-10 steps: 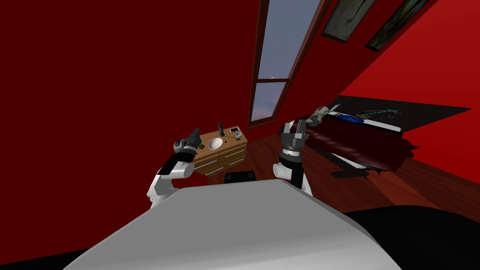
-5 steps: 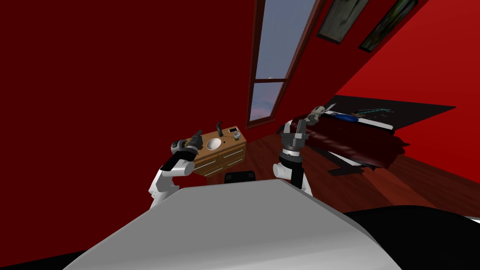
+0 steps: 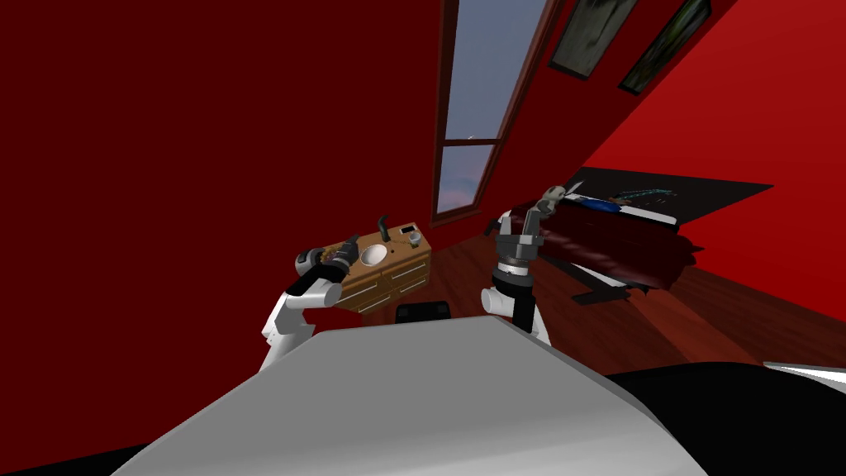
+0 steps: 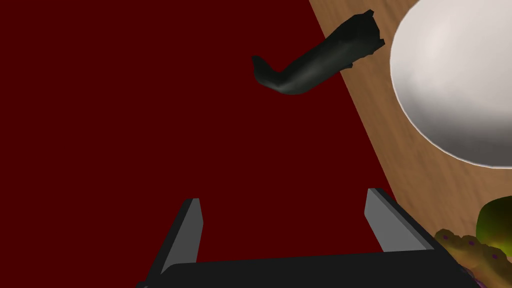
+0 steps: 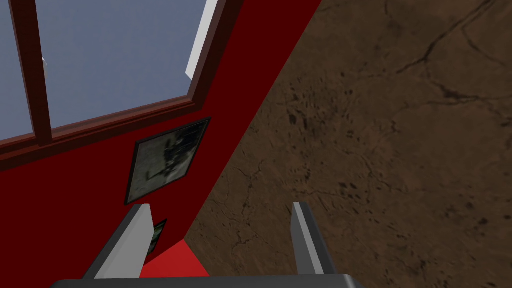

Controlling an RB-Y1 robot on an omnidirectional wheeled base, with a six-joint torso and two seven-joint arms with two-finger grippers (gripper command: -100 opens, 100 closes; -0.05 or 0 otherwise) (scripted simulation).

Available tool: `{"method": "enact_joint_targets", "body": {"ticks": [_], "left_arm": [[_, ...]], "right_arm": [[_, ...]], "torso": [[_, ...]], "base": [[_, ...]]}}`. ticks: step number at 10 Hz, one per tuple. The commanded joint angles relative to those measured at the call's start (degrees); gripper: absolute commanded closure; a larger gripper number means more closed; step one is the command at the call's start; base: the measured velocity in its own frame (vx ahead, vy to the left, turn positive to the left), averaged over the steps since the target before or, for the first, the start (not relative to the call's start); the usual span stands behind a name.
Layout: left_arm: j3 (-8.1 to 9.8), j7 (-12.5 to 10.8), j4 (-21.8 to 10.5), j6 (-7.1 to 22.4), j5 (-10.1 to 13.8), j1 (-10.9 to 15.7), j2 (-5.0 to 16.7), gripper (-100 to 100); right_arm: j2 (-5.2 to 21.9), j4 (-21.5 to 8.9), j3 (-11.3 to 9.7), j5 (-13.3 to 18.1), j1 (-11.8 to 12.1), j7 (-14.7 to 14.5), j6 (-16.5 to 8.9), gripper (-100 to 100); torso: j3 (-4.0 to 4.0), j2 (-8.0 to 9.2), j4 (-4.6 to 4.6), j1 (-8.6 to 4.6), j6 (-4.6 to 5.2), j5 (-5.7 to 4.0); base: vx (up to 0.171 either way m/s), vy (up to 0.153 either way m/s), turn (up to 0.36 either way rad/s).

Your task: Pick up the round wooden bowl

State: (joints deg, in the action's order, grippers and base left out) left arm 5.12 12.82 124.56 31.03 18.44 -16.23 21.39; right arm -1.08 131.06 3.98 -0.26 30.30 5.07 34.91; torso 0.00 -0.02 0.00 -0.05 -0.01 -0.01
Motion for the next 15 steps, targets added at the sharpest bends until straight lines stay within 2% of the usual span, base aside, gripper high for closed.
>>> {"method": "enact_joint_targets", "body": {"ticks": [1, 4, 15], "left_arm": [[0.11, -0.27, -0.64, 2.75, 0.21, 0.65, 0.36, -100], [0.35, -1.23, -2.51, 7.95, 0.88, 1.87, 1.57, -100], [1.06, -4.39, -7.58, 23.97, 2.13, 4.47, 4.46, -100]], "right_arm": [[0.0, 0.0, 0.0, 0.0, 0.0, 0.0, 0.0, 0], [0.0, 0.0, 0.0, 0.0, 0.0, 0.0, 0.0, 0], [0.0, 0.0, 0.0, 0.0, 0.0, 0.0, 0.0, 0]], "torso": [[0.0, 0.0, 0.0, 0.0, 0.0, 0.0], [0.0, 0.0, 0.0, 0.06, -0.02, 0.01], [0.0, 0.0, 0.0, 0.12, 0.0, 0.02]], "base": [[-0.002, -0.017, -0.048], [-0.001, -0.012, -0.059], [-0.002, 0.002, -0.078]]}}
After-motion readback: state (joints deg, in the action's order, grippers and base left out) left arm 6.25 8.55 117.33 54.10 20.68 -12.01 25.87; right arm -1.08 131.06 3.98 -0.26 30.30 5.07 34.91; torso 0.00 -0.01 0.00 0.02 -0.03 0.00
